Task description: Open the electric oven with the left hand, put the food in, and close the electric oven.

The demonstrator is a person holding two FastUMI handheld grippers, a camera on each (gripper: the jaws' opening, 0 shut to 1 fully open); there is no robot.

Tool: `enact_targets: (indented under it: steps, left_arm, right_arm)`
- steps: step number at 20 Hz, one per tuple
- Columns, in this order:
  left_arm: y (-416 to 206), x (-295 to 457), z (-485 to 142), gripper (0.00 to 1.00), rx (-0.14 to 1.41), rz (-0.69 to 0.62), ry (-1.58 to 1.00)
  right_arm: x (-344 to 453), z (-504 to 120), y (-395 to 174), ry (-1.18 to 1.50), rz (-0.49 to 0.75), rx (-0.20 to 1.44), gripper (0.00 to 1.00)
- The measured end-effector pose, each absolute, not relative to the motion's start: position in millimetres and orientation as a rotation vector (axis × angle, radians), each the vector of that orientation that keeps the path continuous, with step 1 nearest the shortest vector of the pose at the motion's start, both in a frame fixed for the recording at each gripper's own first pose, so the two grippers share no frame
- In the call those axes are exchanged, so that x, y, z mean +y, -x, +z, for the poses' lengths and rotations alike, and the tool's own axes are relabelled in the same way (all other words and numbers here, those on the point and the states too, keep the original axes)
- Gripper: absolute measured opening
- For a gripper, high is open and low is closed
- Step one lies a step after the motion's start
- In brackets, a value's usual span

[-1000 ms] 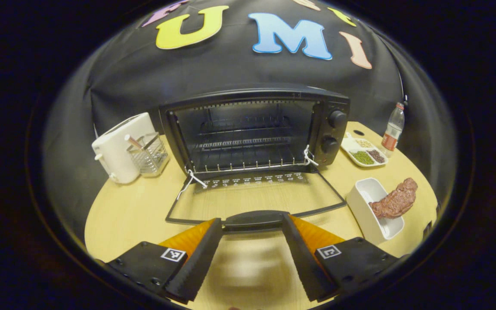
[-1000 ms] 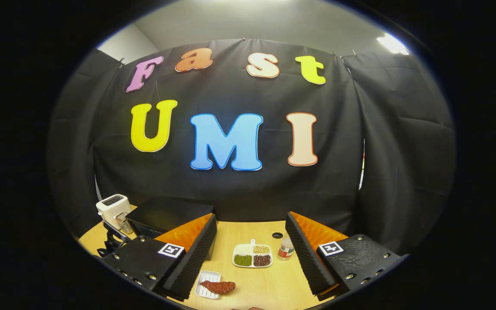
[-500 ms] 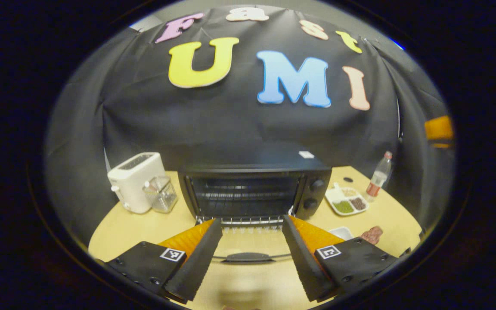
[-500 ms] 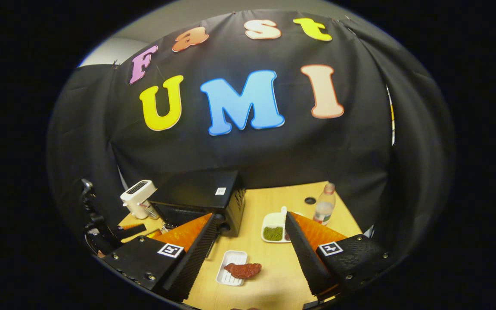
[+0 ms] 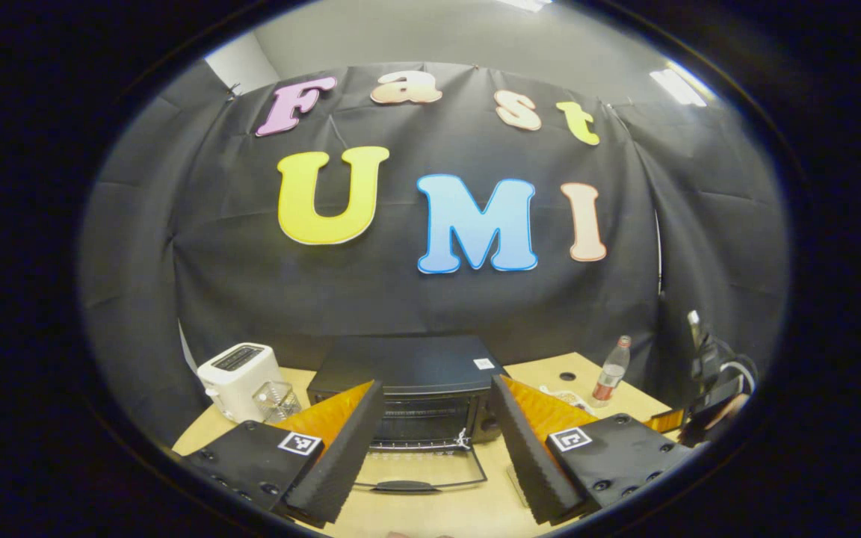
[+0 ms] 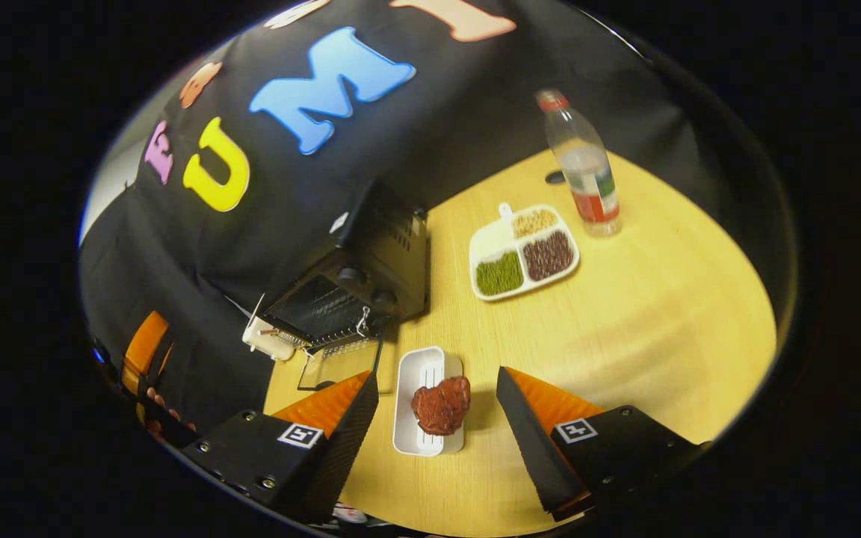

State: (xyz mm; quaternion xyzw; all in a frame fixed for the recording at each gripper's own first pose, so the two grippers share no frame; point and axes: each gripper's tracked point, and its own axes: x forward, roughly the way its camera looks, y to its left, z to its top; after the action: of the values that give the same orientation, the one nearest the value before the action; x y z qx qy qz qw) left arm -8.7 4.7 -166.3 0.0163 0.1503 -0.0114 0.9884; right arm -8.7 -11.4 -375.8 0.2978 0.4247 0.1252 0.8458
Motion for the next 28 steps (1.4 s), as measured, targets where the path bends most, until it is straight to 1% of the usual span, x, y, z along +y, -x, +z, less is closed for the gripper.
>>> enact_targets:
  steps: [1,2,4,5,8,9,10,11,12,13,14,15,16,17,18,19,21,24,28]
  left_arm:
    - [9,3,-160,0.91,0.291,-0.021,-0.029]
    - [12,2,-155,0.99,0.29,-0.017,-0.03]
    - [14,-1,-152,0.99,0.296,-0.003,-0.044]
    - [13,-2,-151,0.99,0.298,0.003,-0.05]
    - [18,-5,-149,0.99,0.306,0.021,-0.046]
    - [19,-6,-150,0.99,0.306,0.027,-0.04]
    - [20,-5,-149,0.99,0.306,0.037,-0.036]
    - [22,-2,-149,0.95,0.31,0.049,-0.033]
    - [24,1,-152,0.99,0.321,0.063,-0.029]
    - [27,5,-153,0.99,0.33,0.077,-0.025]
    - [28,10,-154,0.99,0.334,0.094,-0.02]
    - [29,15,-153,0.99,0.336,0.11,-0.013]
    - [32,19,-151,0.95,0.336,0.123,-0.006]
    - [33,23,-149,0.99,0.329,0.134,-0.002]
    - [32,28,-145,0.91,0.318,0.142,-0.003]
    - [33,32,-143,0.95,0.311,0.146,-0.002]
    - [32,36,-138,0.99,0.302,0.133,0.014]
    - [23,47,-132,0.99,0.281,0.086,0.023]
    - [17,72,-134,0.99,0.287,0.002,0.031]
  right_arm:
    - [-11,-387,9,-0.688,0.264,0.914,0.97]
    - [-9,-396,9,-0.741,0.263,0.931,0.97]
    - [-2,-408,11,-0.814,0.282,0.952,0.97]
    - [-4,-415,10,-0.813,0.282,0.972,0.95]
    - [4,-434,9,-0.819,0.295,1.004,0.95]
    - [7,-435,6,-0.845,0.292,1.003,0.91]
    - [9,-429,6,-0.876,0.303,1.001,0.74]
    - [18,-429,4,-0.902,0.317,1.002,0.6]
    - [17,-425,3,-0.914,0.314,1.004,0.55]
    - [22,-421,2,-0.936,0.343,1.007,0.24]
    - [27,-418,0,-0.939,0.369,1.001,0.24]
    - [16,-416,7,-0.939,0.343,1.007,0.06]
    - [16,-416,0,-0.942,0.333,1.007,0.09]
    - [17,-410,-1,-0.956,0.348,1.001,0.09]
    - [23,-406,1,-0.964,0.357,1.0,0.09]
    - [26,-402,3,-0.976,0.359,1.003,0.09]
    - [31,-387,4,-1.011,0.372,0.981,0.09]
    - [51,-351,-2,-1.123,0.404,0.907,0.09]
    - [103,-321,-25,-1.184,0.393,0.809,0.09]
